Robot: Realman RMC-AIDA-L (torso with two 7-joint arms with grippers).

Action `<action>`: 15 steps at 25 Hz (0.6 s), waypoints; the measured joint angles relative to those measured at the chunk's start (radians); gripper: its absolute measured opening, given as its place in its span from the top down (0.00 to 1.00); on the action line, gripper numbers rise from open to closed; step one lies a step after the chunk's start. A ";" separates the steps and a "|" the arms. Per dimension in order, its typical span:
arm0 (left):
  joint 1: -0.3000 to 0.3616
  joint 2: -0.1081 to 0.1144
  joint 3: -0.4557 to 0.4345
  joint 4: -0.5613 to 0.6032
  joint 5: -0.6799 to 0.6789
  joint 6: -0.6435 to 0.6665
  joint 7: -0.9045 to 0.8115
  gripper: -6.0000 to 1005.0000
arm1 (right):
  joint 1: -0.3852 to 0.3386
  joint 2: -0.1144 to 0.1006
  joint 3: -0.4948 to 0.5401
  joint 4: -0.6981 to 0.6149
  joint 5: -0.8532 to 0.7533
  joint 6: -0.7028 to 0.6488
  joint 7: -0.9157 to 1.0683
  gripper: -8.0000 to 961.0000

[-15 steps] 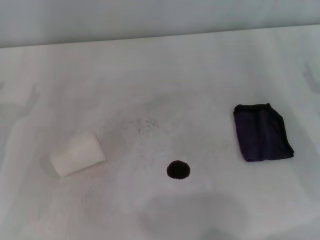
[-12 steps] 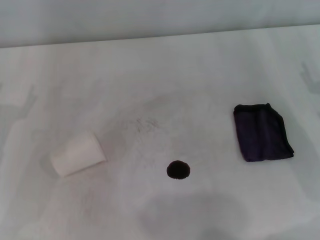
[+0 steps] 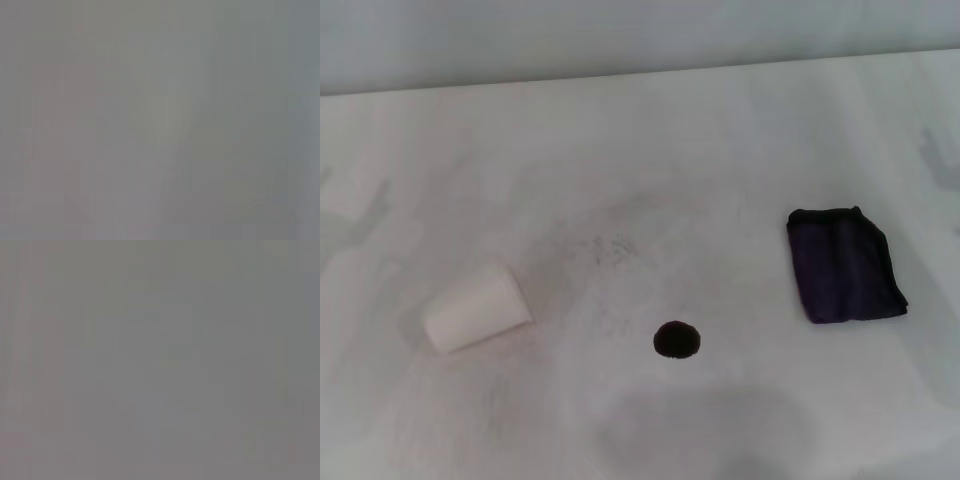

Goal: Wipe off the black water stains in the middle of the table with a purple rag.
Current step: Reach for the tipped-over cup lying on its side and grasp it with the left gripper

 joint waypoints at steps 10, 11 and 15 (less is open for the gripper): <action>0.054 0.128 -0.002 0.150 0.235 0.015 -0.294 0.13 | 0.001 0.000 -0.005 -0.041 -0.008 0.001 0.057 0.21; 0.053 0.137 -0.002 0.159 0.257 0.020 -0.315 0.13 | 0.001 0.001 -0.005 -0.045 -0.009 0.000 0.057 0.21; 0.052 0.179 -0.041 0.279 0.469 0.042 -0.493 0.13 | 0.006 0.002 -0.006 -0.061 -0.010 -0.005 0.057 0.22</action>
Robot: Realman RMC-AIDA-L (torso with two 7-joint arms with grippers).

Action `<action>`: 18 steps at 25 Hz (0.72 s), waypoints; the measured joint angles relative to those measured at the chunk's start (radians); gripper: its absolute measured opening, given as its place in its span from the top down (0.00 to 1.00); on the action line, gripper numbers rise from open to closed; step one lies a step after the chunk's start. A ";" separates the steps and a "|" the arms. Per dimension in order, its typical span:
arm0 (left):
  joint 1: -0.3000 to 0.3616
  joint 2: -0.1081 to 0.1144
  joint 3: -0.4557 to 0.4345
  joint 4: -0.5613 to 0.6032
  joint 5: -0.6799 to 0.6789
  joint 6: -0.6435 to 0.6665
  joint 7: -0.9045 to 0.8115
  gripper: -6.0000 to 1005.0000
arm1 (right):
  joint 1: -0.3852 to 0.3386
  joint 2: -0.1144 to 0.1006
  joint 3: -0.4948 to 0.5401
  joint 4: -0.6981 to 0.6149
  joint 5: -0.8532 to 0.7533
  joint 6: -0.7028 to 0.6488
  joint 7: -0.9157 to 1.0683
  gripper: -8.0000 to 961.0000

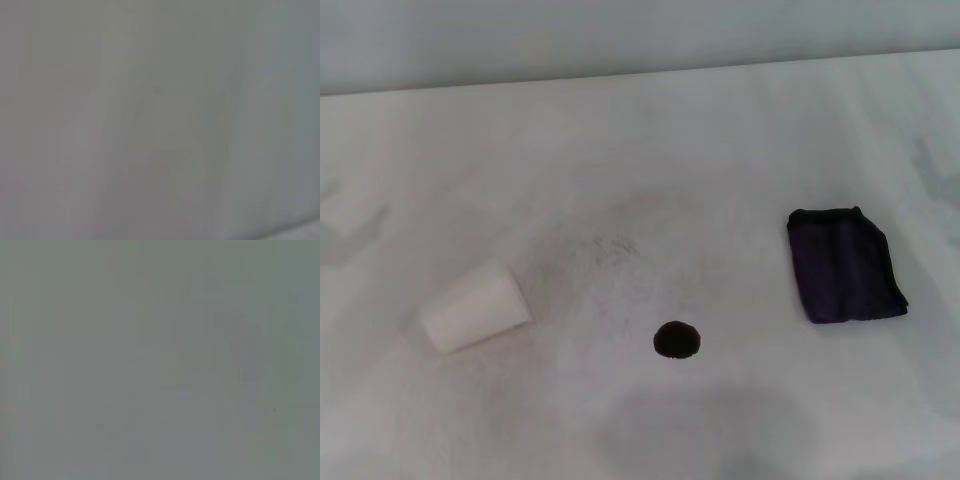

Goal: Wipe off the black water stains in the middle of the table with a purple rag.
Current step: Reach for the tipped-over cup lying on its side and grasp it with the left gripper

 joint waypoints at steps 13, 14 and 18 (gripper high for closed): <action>-0.193 -0.025 -0.332 0.414 0.980 -0.269 -0.576 0.13 | 0.018 0.002 0.003 -0.010 0.004 -0.011 0.000 0.22; -0.220 -0.029 -0.332 0.415 1.036 -0.285 -0.588 0.13 | 0.019 0.002 0.003 -0.010 0.004 -0.012 0.000 0.23; -0.294 -0.056 -0.331 0.416 1.182 -0.330 -0.606 0.13 | 0.019 0.002 0.001 -0.014 0.000 -0.011 0.000 0.23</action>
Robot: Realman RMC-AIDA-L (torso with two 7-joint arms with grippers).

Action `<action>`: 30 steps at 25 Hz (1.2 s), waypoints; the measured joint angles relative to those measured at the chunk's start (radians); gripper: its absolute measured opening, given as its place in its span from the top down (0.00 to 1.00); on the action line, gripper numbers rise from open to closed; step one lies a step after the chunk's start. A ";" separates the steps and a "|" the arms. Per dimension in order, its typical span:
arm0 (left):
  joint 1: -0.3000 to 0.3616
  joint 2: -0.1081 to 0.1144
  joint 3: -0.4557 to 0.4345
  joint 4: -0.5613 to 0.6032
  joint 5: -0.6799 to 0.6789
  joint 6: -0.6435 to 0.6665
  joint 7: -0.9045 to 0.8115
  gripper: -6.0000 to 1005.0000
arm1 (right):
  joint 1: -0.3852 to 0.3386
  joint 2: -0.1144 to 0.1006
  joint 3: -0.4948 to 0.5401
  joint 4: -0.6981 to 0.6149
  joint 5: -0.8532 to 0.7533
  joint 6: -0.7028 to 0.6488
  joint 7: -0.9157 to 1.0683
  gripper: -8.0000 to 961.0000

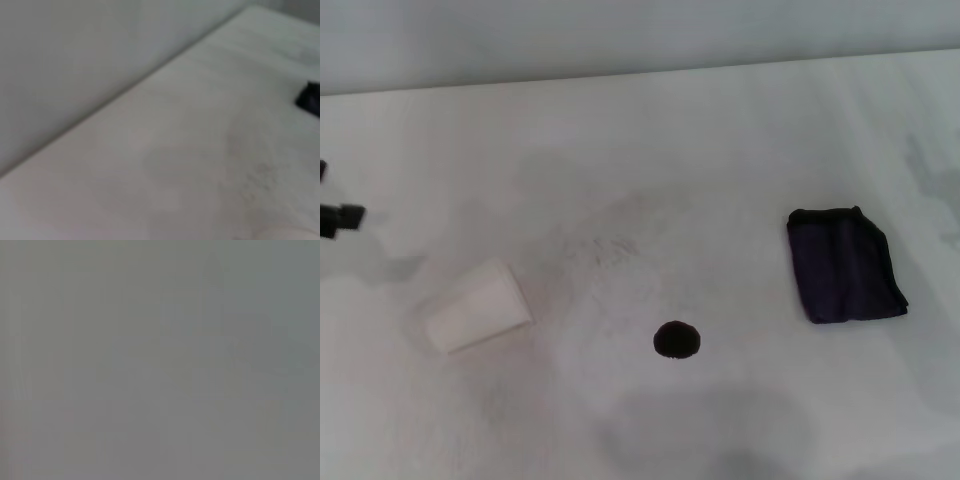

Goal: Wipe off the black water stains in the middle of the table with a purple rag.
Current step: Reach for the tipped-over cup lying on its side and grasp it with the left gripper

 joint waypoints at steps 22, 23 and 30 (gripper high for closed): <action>-0.078 -0.164 0.109 0.000 0.211 -0.029 0.044 0.13 | 0.000 0.000 0.005 -0.009 0.006 -0.025 -0.003 0.24; -0.078 -0.171 0.109 0.000 0.222 -0.024 0.047 0.13 | 0.000 0.000 0.005 -0.009 0.006 -0.025 -0.003 0.24; -0.075 -0.222 0.114 -0.010 0.274 0.028 0.081 0.13 | -0.010 0.000 0.001 -0.012 -0.001 -0.033 -0.005 0.25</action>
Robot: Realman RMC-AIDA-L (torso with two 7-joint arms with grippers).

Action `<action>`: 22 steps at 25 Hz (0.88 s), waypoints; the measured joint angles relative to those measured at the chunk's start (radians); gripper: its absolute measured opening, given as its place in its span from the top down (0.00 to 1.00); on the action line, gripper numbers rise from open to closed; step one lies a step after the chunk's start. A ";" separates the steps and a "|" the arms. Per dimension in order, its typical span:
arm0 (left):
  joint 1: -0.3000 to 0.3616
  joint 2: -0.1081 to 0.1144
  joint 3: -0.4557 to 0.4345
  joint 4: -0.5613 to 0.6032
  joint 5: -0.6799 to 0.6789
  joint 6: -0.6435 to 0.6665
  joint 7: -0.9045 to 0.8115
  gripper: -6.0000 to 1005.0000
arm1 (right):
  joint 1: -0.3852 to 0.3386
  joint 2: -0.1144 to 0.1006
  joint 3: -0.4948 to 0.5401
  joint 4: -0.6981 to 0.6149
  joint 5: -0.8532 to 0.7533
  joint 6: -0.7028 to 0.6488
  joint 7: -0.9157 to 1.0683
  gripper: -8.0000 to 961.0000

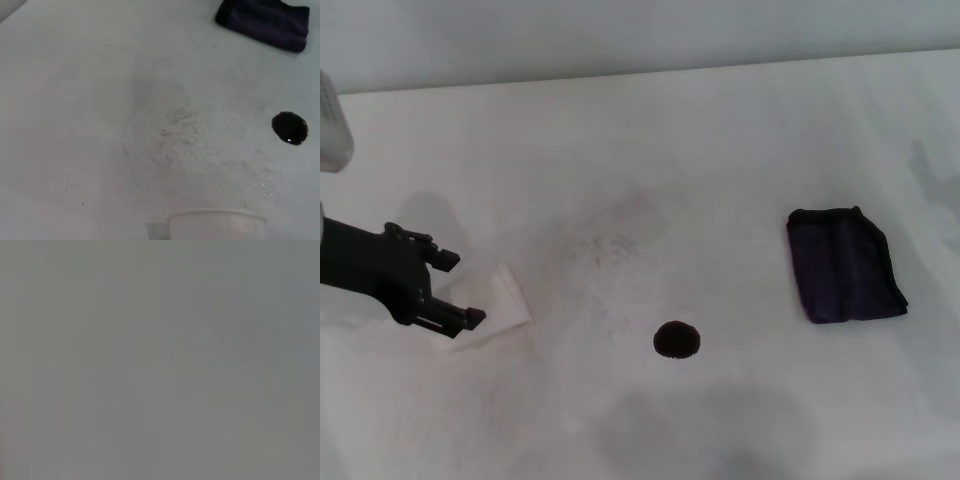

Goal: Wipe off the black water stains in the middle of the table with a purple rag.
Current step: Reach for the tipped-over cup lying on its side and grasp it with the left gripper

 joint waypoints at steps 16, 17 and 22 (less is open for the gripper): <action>0.000 -0.010 0.089 -0.113 -0.007 0.158 0.070 0.14 | -0.007 0.000 -0.002 -0.008 0.000 0.007 0.005 0.26; 0.000 -0.010 0.089 -0.119 -0.008 0.165 0.075 0.14 | -0.007 0.000 -0.002 -0.009 0.000 0.007 0.005 0.26; -0.003 -0.009 0.081 -0.132 -0.019 0.180 0.092 0.15 | -0.003 0.000 -0.002 -0.012 0.000 0.007 0.005 0.26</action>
